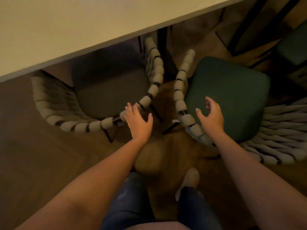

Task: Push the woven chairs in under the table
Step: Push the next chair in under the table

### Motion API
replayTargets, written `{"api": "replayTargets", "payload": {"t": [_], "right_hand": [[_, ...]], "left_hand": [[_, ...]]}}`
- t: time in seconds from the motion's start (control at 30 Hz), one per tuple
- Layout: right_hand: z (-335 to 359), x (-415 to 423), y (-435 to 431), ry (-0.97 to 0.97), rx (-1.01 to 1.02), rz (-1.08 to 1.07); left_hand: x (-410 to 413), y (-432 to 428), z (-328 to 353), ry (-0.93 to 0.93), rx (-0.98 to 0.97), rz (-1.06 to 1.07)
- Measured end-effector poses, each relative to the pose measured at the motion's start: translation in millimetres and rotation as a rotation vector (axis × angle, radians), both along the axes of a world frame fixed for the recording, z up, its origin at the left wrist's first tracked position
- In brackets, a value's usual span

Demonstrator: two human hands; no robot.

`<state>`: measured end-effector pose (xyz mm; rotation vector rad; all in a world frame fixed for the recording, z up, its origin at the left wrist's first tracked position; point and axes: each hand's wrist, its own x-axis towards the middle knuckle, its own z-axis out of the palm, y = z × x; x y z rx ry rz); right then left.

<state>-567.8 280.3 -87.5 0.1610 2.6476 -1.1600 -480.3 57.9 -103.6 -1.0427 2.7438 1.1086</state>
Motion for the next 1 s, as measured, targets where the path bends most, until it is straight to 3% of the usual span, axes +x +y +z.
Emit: {"api": "replayTargets", "payload": {"t": [0.17,0.3,0.37,0.47,0.57,0.7,1.0], "right_hand": [[-7,17,118,-0.011,0.205,0.217],[-19,22,192,-0.246,0.365,0.177],[-21,26,216,-0.397,0.395,0.238],[-23,35,234,-0.52,0.51,0.461],[-31,39,233,-0.445,0.667,0.674],[-40,35,228,-0.37,0.713,0.679],[-45,24,236,-0.353,0.687,0.711]], "left_hand": [[-10,99,-8,0.014,-0.104,-0.488],[-9,157,-9,-0.159,-0.493,-1.13],[-10,177,-15,-0.225,-0.618,-1.332],[-22,190,-25,-0.311,-0.67,-1.386],[-44,194,-25,-0.406,-0.691,-1.366],[-69,187,-24,-0.516,-0.704,-1.336],[-74,192,-18,-0.485,-0.718,-1.339]]}}
